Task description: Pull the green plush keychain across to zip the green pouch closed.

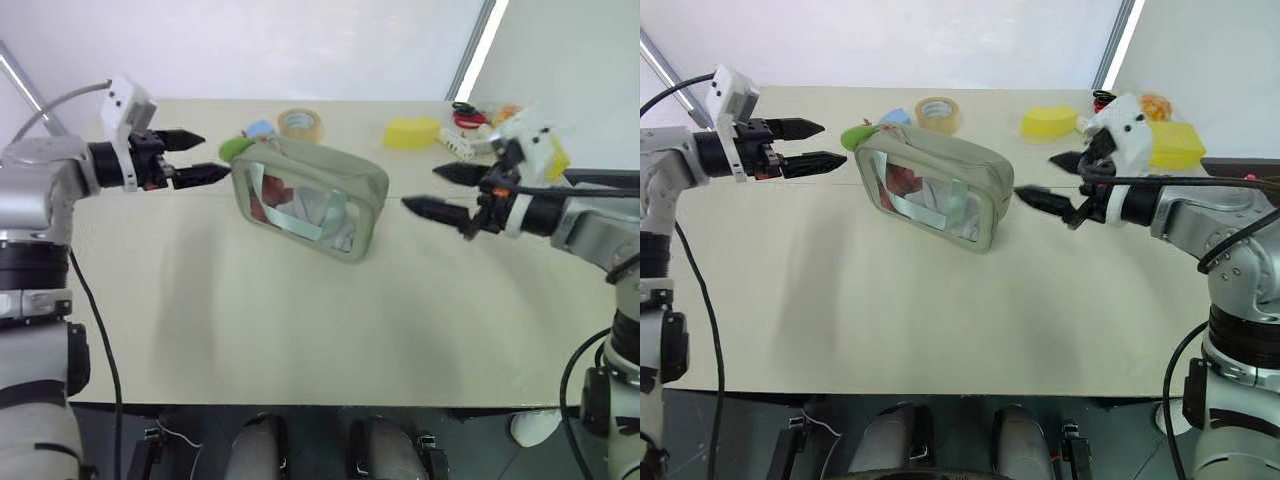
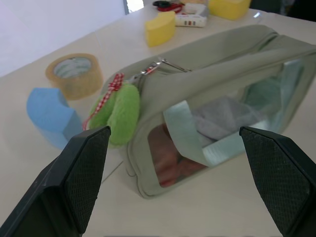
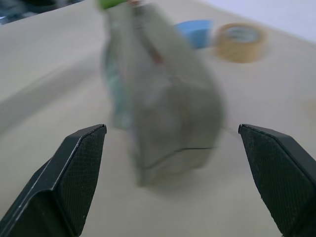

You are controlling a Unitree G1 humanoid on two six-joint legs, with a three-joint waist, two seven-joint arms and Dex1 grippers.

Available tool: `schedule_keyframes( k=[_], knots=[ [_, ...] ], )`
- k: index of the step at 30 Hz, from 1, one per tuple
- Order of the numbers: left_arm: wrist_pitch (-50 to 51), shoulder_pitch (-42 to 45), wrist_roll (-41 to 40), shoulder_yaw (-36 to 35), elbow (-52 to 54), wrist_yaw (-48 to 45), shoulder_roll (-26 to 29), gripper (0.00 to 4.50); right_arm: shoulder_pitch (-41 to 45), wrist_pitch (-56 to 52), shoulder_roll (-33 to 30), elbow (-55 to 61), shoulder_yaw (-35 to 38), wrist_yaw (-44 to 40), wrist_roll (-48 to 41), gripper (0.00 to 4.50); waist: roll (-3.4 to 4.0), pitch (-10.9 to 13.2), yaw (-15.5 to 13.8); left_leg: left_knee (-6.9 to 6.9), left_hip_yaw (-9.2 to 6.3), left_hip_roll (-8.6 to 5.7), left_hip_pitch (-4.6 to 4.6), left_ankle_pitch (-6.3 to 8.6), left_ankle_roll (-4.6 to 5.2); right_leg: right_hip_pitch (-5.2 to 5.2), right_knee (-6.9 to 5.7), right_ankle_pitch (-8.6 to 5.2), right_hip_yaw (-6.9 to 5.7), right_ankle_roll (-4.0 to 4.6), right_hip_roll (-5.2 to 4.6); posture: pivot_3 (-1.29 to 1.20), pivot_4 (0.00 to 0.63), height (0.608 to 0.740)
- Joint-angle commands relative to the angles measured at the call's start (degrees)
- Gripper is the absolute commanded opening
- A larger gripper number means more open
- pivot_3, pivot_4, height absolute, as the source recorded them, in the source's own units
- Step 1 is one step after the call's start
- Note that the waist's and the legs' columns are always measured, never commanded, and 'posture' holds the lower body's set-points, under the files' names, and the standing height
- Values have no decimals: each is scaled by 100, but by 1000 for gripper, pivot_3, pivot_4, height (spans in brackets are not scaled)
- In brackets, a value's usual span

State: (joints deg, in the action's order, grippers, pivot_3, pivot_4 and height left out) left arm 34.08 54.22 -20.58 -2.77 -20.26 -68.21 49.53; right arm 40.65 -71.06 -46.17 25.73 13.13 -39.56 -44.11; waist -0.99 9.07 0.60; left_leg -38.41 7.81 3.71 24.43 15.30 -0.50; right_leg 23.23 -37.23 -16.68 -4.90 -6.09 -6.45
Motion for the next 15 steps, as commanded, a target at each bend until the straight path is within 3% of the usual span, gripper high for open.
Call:
schedule_keyframes(
  k=[1, 15],
  knots=[
    [-108, 319, 5, -66, 4, -95, 107, 4469, 335, -79, -76, 193, -52, 30, -236, 4450, -1, 0, -5, 0, 0, 0, 1, 0, 0, 0, 0, 0, 0, 0, 0, 0, 150, 740],
    [-298, 438, 179, -113, -287, -18, 190, 4469, 573, 328, -81, -138, -416, 436, 216, 4450, -3, 1, 5, -1, 3, 0, 6, 0, 0, 11, -3, 0, 1, 0, -1, 0, 150, 740]
  ],
)
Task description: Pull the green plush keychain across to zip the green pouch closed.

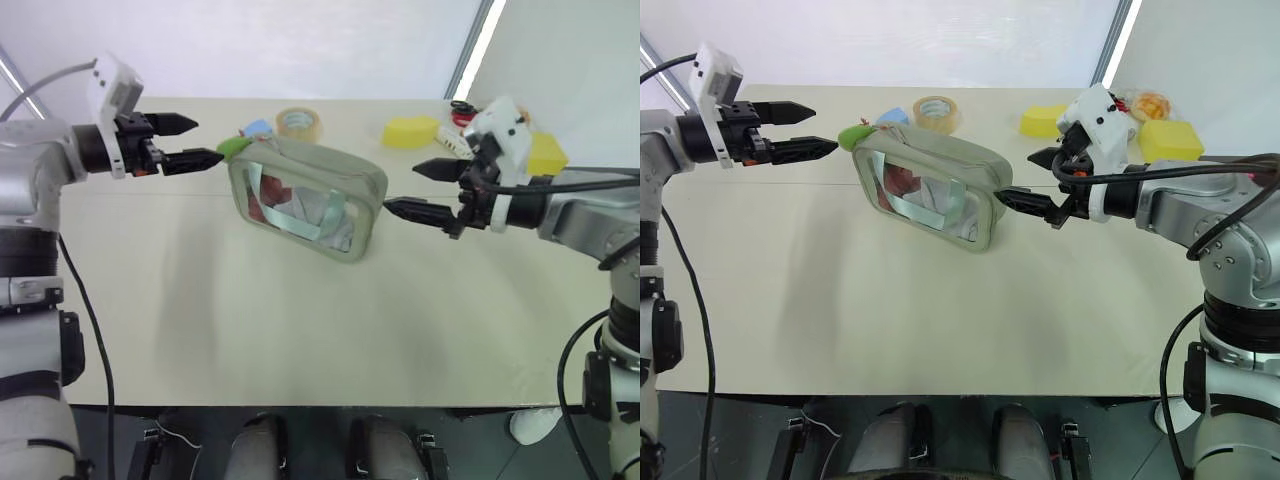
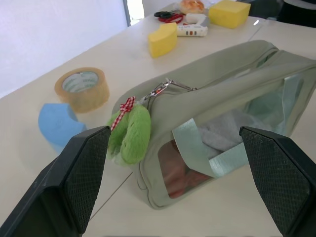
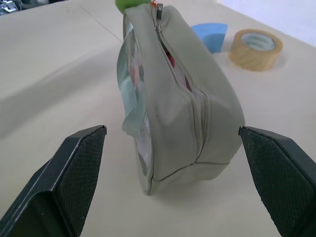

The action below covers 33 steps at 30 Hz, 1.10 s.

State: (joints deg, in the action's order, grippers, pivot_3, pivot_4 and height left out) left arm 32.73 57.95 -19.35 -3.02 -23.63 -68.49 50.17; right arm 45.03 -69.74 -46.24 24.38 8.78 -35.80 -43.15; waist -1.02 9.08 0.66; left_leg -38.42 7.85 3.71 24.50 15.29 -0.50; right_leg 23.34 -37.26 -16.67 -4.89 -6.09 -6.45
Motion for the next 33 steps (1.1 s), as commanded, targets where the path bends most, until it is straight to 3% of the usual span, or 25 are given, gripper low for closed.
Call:
schedule_keyframes(
  k=[1, 6, 12, 15, 22, 27, 32, 33],
  knots=[
    [-124, 61, 50, -75, 68, -14, 123, 4469, 266, 218, 41, -30, -114, 167, 195, 4450, 0, 0, 0, 0, 0, 0, 0, 0, 0, 0, 0, 0, 0, 0, 0, 0, 150, 740],
    [125, -49, -86, -85, 430, -89, 133, 4469, 621, 489, 424, -10, -811, 263, 481, 4450, 0, 0, 12, 0, 1, 1, 1, 0, 0, 5, -6, 0, 2, 0, 0, 0, 150, 740],
    [197, -206, -134, -117, 702, 5, 31, 4469, 430, 1527, 272, -132, -2154, -66, 1624, 4450, 0, 0, -7, -4, 1, 0, 5, 0, 0, 3, -4, 0, 3, 0, -1, 0, 150, 740],
    [296, -343, -213, -203, 875, 64, 36, 4500, 338, 1983, 192, -324, -2610, -287, 2115, 3595, 0, 0, 8, -5, 1, 0, 5, 0, 0, 4, -5, 0, 3, 0, -1, 0, 150, 740],
    [345, -564, -312, -289, 1073, 214, 60, 4500, 232, 2455, -273, -507, -2562, -877, 2642, 31, 0, 0, -8, -8, 0, 1, 5, 0, 0, 3, -5, 0, 2, 0, -1, 0, 150, 740],
    [343, -688, -376, -317, 1179, 277, 64, 4500, 210, 3116, -769, -992, -2505, -1245, 3173, 31, 0, 0, -11, -17, 0, 1, 8, 3, 4, 1, -3, 0, 2, -1, -1, 0, 150, 740],
    [249, -688, -342, -237, 1187, 347, -96, 4500, 74, 3450, -538, -1279, -2576, -1398, 3387, 31, 0, 0, 2, -18, 1, 2, 7, 2, 3, 2, -5, 0, 2, -1, 0, 0, 150, 740],
    [252, -672, -339, -233, 1177, 346, -103, 4500, 42, 3435, -494, -1241, -2572, -1446, 3375, 377, 0, 0, 2, -20, 1, 2, 7, 2, 3, 1, -5, 0, 2, -1, 0, 0, 150, 740]
  ],
)
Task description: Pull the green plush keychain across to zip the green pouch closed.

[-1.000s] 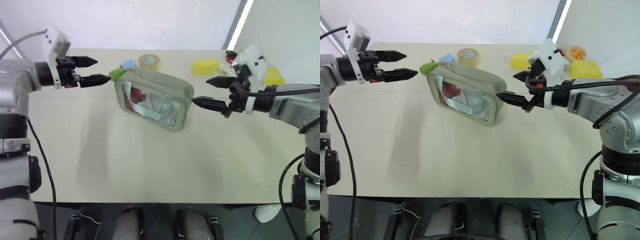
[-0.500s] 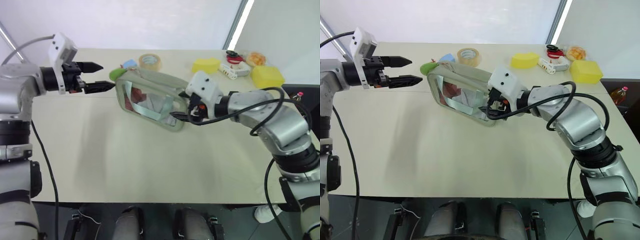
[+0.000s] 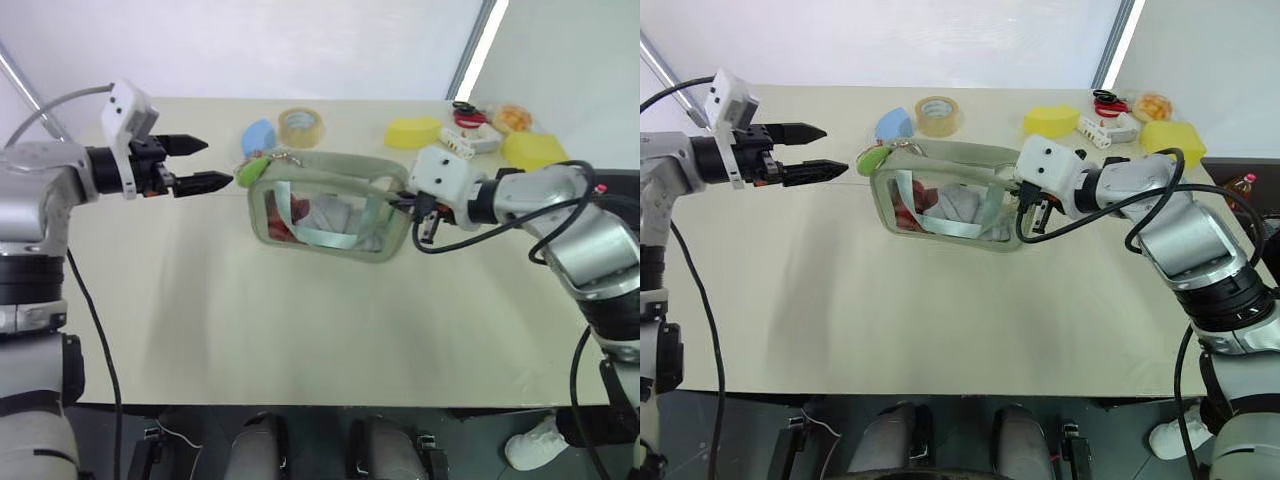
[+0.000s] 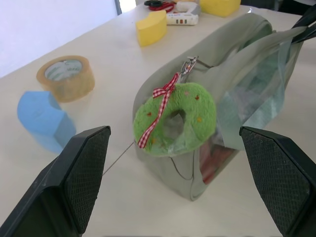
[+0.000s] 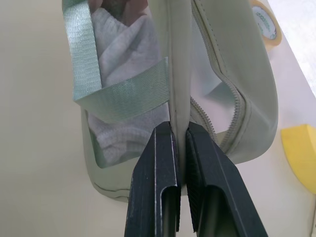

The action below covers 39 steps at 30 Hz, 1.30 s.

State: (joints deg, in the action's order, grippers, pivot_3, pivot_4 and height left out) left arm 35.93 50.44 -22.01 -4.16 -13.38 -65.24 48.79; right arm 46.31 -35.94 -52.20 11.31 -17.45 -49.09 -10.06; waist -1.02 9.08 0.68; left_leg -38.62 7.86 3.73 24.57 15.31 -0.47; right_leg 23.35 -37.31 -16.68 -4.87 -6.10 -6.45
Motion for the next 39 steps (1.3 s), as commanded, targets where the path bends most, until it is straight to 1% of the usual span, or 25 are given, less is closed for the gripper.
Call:
schedule_keyframes(
  k=[1, 2, 3, 5, 6, 8, 9, 12, 17, 19, 23, 24, 26, 30, 31, 35, 39],
  knots=[
    [-55, 99, -73, -118, 146, 25, 33, 4500, -126, 3, 123, 130, 92, -167, 24, 898, 0, 0, 0, -2, 0, 0, 0, 0, 0, -1, 0, 0, 0, 0, 0, 0, 150, 740],
    [-46, 111, -73, -118, 143, 26, 34, 4500, -153, -36, 141, 174, 131, -205, 3, 1062, 0, 0, 0, -3, -1, 0, 0, 0, 0, -1, 0, 0, 0, 0, 0, 0, 150, 740],
    [-35, 117, -74, -121, 133, 23, 42, 4500, -171, -45, 120, 205, 181, -220, 31, 1493, 0, 0, 0, -3, -1, 1, 0, 0, 0, -2, -1, 0, 0, 0, 0, 0, 150, 740],
    [-38, 118, -61, -136, 90, 9, 81, 4500, -145, -38, 35, 213, 315, -240, 111, 2593, 0, 0, 0, -3, 0, 1, 0, 0, 0, -1, -1, 0, 0, 0, 1, 0, 150, 740],
    [-51, 117, -44, -151, 50, 18, 103, 4500, -89, -74, -13, 234, 396, -292, 89, 3050, 0, 0, 0, -3, 0, 1, 0, 0, 0, -1, -1, 0, 0, 0, 1, 0, 150, 740],
    [-67, 126, -23, -174, -29, 28, 131, 4500, 82, -196, -17, 266, 522, -371, 3, 3050, 0, 0, -1, -4, 0, 1, 0, 0, 0, -1, -1, 0, 0, 0, 1, 0, 150, 740],
    [-94, 134, -9, -178, -73, 34, 139, 4500, 253, -293, 104, 236, 574, -338, -47, 3050, 0, 0, -1, -4, 0, 1, 0, 0, 0, -1, -1, 0, 0, 0, 1, 0, 150, 740],
    [-156, 181, 9, -141, -155, 51, 112, 4500, 694, -462, 647, 46, 557, -89, -51, 3050, 0, 0, 30, -4, 0, 2, -2, 0, 0, 1, -4, 0, 0, 0, 1, 0, 150, 740],
    [-238, 328, 33, -43, -215, 77, -14, 4500, 967, -393, 1417, -368, 284, 116, 136, 3050, 0, 0, -3, -4, 0, 4, 2, 0, 0, 0, -7, 0, 0, 0, 3, 0, 150, 740],
    [-247, 358, 38, -31, -224, 72, -26, 4500, 903, -221, 1545, -586, 116, 109, 310, 3050, 0, 0, -12, -13, 0, 3, 3, 0, 1, -3, -7, 0, -1, 0, 3, 0, 150, 740],
    [-212, 302, 16, -58, -134, 69, 24, 4500, 820, -143, 1540, -645, -16, -67, 410, 3050, 0, 0, 1, -13, -3, 2, 12, 1, 1, 3, -18, 0, -2, 0, 3, 0, 150, 740],
    [-201, 279, 10, -71, -112, 77, 35, 4500, 820, -151, 1576, -629, -21, -84, 402, 2814, 0, 0, 8, -14, -3, 2, 14, 1, 1, 6, -22, 0, -2, 0, 3, 0, 150, 740],
    [-192, 243, 9, -90, -85, 96, 51, 4500, 833, -164, 1668, -614, -25, -114, 380, 2199, 0, 0, 14, -14, -4, 3, 14, 0, 1, 7, -24, 0, -2, 0, 3, 0, 150, 740],
    [-173, 208, 1, -111, -38, 130, 64, 4500, 889, 61, 1971, -754, -58, -139, 384, 168, 0, 0, 49, -14, -4, 4, 13, 0, 0, 8, -27, 0, -1, 0, 4, 0, 150, 740],
    [-164, 202, -5, -115, -17, 141, 67, 4500, 913, 155, 2052, -796, -69, -136, 404, 33, 0, 0, 54, -14, -4, 6, 13, 0, 0, 9, -27, 0, -2, 0, 6, 0, 150, 740],
    [-141, 186, -27, -147, 7, 160, 111, 4500, 1117, 453, 2481, -993, -83, -121, 448, 33, 1, 0, 58, -14, -3, 7, 13, 0, 0, 10, -29, 0, -1, 0, 7, 0, 150, 740],
    [-120, 134, -42, -165, 84, 206, 131, 4500, 1105, 597, 2607, -1034, -73, -239, 446, 33, 1, 1, 39, -14, -3, 7, 13, 0, 0, 11, -30, 0, -1, 0, 7, 0, 150, 740]
  ],
)
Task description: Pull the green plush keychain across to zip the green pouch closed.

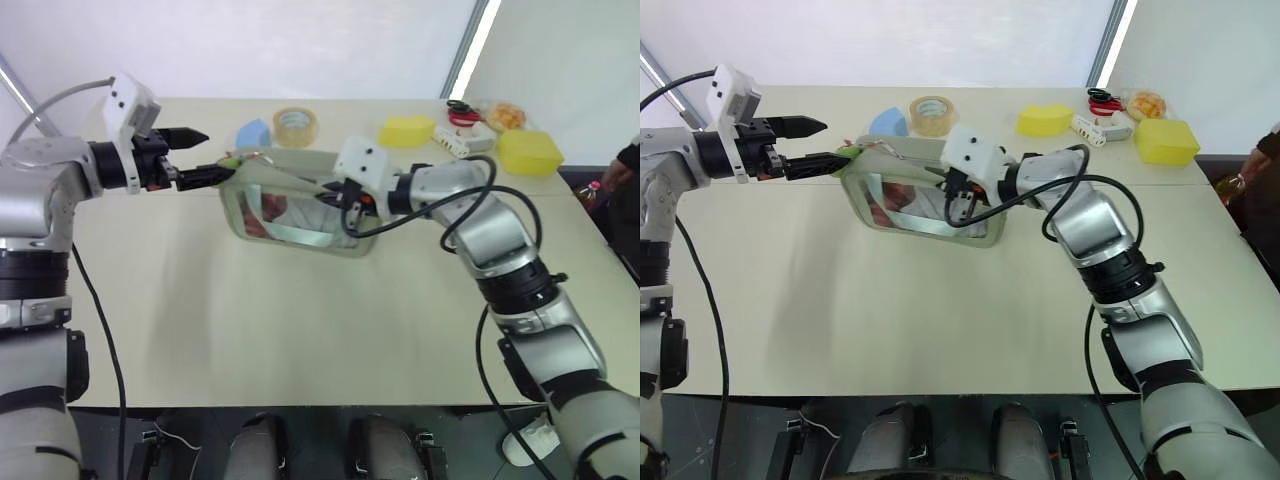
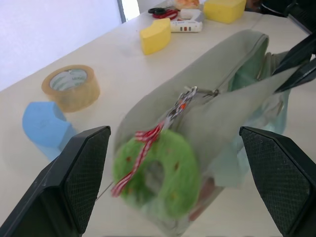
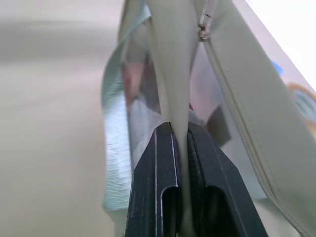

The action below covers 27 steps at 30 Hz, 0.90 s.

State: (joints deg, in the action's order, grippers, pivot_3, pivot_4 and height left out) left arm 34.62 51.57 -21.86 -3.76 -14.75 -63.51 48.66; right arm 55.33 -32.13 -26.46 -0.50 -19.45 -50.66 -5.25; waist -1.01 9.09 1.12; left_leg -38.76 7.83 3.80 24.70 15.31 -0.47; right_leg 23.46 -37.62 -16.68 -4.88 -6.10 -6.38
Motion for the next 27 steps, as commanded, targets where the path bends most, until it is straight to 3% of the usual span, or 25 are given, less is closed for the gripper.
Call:
schedule_keyframes(
  k=[1, 9, 23, 27],
  knots=[
    [19, 11, -64, -212, 238, 38, 151, 4500, 171, 219, 1, 164, 102, -134, -8, 33, 0, 0, -24, 0, 0, -1, 1, 0, 0, 0, 1, 0, 0, 0, 0, 0, 150, 740],
    [51, -83, -94, -257, 334, 75, 189, 4500, -25, -278, -440, 628, 2, -409, 98, 33, 0, 0, -43, -4, -4, -2, 3, 1, 1, -3, 1, 0, -1, 0, -1, 0, 150, 740],
    [-124, 111, -16, -137, 105, 58, 53, 4500, -29, -1395, -545, 1078, -34, -167, 186, 33, 0, 0, -48, -4, -5, -3, 3, 1, 1, -3, 1, 0, -1, 0, -2, 0, 150, 740],
    [-183, 148, 13, -120, 15, 1, 54, 4500, -97, -1541, -560, 1151, 78, -84, 134, 1601, 0, 0, -44, -4, -4, -3, 3, 1, 1, -4, 2, 0, -1, 0, -2, 0, 150, 740]
  ],
)
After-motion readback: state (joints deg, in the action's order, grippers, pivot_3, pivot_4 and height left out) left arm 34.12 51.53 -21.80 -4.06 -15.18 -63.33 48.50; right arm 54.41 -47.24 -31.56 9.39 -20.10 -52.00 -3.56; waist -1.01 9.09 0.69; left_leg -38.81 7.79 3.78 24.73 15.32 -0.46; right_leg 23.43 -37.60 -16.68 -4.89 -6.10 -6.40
